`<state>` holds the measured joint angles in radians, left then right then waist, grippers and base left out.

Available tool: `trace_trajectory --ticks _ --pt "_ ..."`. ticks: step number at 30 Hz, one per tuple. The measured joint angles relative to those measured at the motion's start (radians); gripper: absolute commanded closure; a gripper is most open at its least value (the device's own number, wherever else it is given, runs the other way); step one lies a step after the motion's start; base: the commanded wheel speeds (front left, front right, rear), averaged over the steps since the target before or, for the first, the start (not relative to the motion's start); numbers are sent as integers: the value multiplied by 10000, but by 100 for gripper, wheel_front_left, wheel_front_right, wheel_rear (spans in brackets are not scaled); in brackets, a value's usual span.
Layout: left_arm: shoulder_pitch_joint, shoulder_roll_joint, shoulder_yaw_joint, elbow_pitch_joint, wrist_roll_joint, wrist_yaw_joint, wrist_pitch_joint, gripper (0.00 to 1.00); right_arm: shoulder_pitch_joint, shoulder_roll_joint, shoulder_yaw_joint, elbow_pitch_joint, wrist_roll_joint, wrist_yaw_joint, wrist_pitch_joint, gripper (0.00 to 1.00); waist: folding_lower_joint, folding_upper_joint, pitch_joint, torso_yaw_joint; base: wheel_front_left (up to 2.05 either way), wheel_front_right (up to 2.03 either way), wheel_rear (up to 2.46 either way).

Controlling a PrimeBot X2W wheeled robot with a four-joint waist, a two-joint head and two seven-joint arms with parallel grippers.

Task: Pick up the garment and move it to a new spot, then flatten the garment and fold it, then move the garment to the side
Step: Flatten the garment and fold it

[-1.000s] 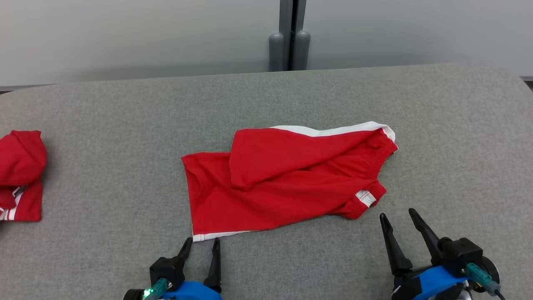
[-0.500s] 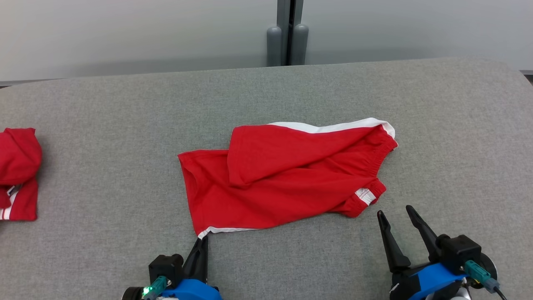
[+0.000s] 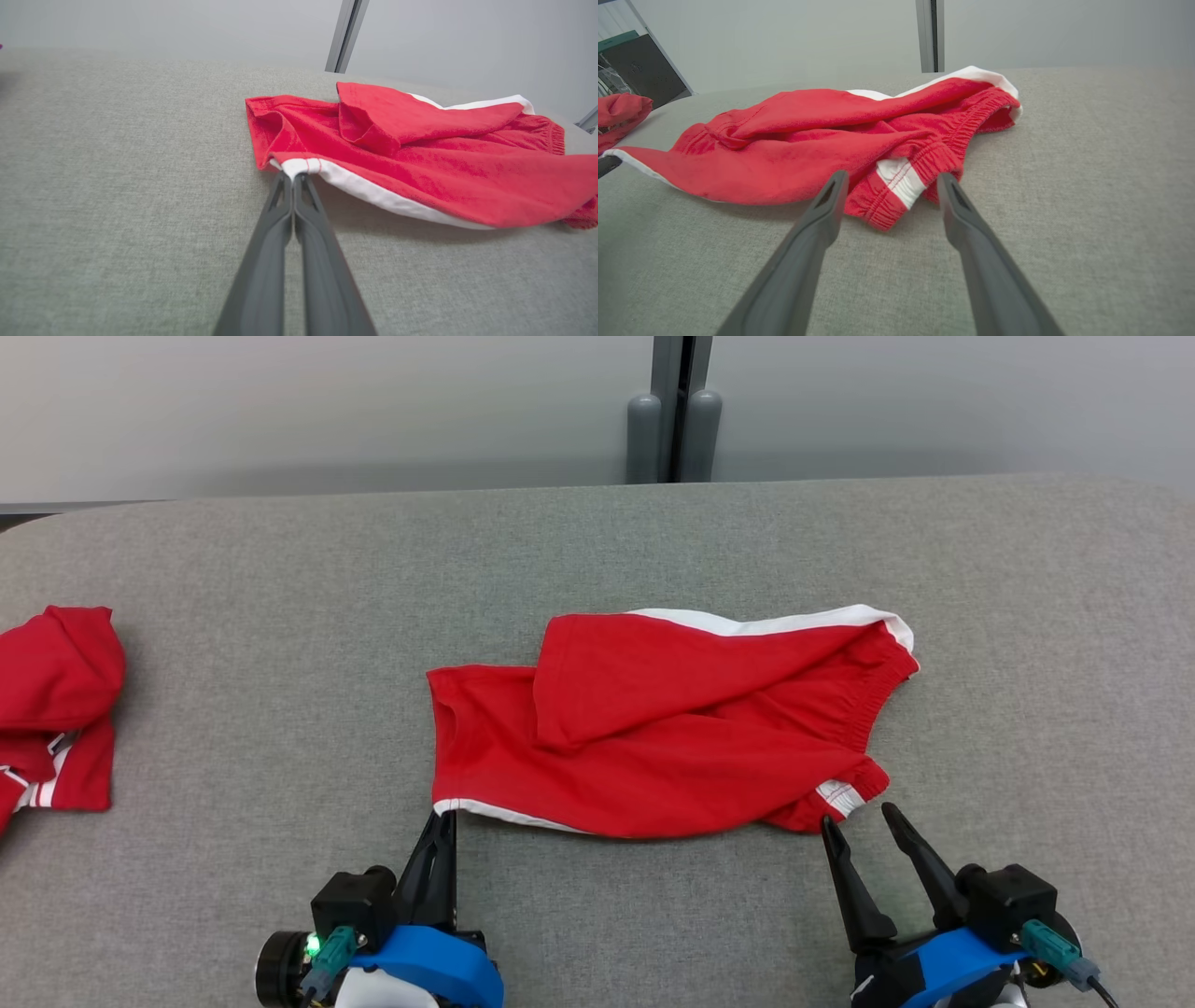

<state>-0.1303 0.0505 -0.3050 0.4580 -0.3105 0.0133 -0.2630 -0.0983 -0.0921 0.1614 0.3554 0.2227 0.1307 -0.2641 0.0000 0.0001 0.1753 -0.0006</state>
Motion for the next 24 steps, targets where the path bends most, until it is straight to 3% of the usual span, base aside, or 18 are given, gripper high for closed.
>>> trace_trajectory --ticks 18,19,20,21,23,24 --pt "-232 0 4 -217 203 -40 0 100 -453 230 -224 1175 282 0 2 0 0 -1 247 239 0 0 0" --pt "-256 0 4 -215 203 -40 0 100 -486 234 -224 1189 261 0 2 5 0 -1 267 253 0 0 0" --pt "-283 0 4 -215 205 -40 0 100 -537 236 -217 1187 261 0 2 38 0 -1 287 262 0 0 0" --pt "-303 0 15 -217 213 -31 0 100 -593 236 -178 1158 259 0 2 63 0 -1 307 268 0 0 0" --pt "-319 0 40 -221 230 -12 0 100 -629 245 -88 1043 259 0 0 100 1 -1 344 268 0 0 0" --pt "-319 0 52 -219 230 -12 0 100 -627 247 -71 1035 259 0 2 100 1 -1 352 264 0 0 0"
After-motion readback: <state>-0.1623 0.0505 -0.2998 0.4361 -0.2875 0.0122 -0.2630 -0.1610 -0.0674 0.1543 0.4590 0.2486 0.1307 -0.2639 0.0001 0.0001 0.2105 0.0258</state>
